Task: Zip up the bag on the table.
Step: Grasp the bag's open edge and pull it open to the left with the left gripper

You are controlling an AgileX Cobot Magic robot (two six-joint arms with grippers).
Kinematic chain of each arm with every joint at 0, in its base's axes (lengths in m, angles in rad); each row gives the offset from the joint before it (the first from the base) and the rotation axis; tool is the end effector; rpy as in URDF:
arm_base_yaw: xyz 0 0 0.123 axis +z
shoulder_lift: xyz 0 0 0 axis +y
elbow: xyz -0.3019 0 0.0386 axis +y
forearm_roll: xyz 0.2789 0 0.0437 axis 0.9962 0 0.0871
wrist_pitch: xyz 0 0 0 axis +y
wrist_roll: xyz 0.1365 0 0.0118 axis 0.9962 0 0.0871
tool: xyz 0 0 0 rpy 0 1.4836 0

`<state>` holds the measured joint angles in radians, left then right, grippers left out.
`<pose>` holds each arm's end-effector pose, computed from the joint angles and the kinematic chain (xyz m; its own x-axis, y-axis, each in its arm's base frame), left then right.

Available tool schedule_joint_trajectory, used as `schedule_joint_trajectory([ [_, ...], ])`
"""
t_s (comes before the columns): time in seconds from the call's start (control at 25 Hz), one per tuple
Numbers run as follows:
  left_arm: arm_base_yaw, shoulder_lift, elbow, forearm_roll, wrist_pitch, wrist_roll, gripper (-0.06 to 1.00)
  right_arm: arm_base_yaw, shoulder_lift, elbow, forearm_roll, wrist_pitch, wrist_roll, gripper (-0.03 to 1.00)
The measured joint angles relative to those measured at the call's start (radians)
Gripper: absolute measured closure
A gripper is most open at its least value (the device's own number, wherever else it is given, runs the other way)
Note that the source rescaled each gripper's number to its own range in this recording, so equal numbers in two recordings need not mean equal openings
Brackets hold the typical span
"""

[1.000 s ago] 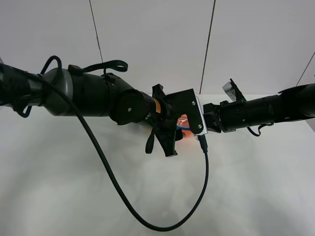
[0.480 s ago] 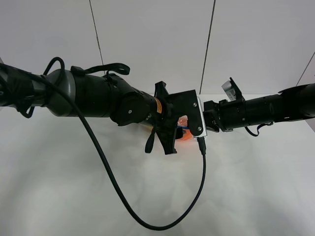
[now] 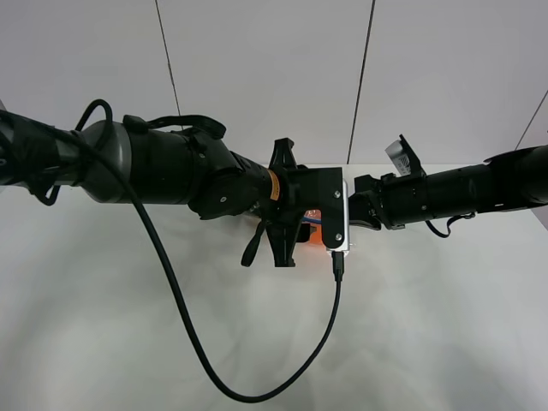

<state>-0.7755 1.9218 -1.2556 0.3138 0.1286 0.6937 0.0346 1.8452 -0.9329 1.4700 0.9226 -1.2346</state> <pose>0.3543 -0.3397 0.1668 0.3253 0.8624 -0.3879 0.7524 0.0125 0.6586 0.3682 0.1216 0.1412 -0.8862 0.0725 -0.4577 -0.3322 0.5891 0.7366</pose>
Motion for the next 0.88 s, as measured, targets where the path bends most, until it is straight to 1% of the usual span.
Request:
schedule_joint_trajectory([
  [0.16,0.000,0.000,0.000,0.006,0.000,0.000,0.19,0.000,0.000,0.000,0.004,0.000,0.000,0.97],
  [0.24,0.000,0.000,0.000,0.008,0.001,0.000,0.23,0.000,0.000,0.000,0.004,0.001,0.000,0.97],
  [0.52,0.000,0.000,0.000,0.035,0.029,0.000,0.45,0.000,0.000,0.000,0.004,0.001,0.000,0.97],
  [0.64,0.000,0.000,0.000,0.038,0.030,0.000,0.51,0.000,0.000,0.000,0.004,0.000,0.000,0.97],
  [0.72,0.000,0.000,0.000,0.038,0.030,0.005,0.58,0.000,0.000,0.000,0.008,0.000,0.000,0.97],
  [0.88,0.000,0.000,0.000,0.038,0.035,0.033,0.76,0.000,0.000,0.000,0.015,0.000,0.000,0.97],
])
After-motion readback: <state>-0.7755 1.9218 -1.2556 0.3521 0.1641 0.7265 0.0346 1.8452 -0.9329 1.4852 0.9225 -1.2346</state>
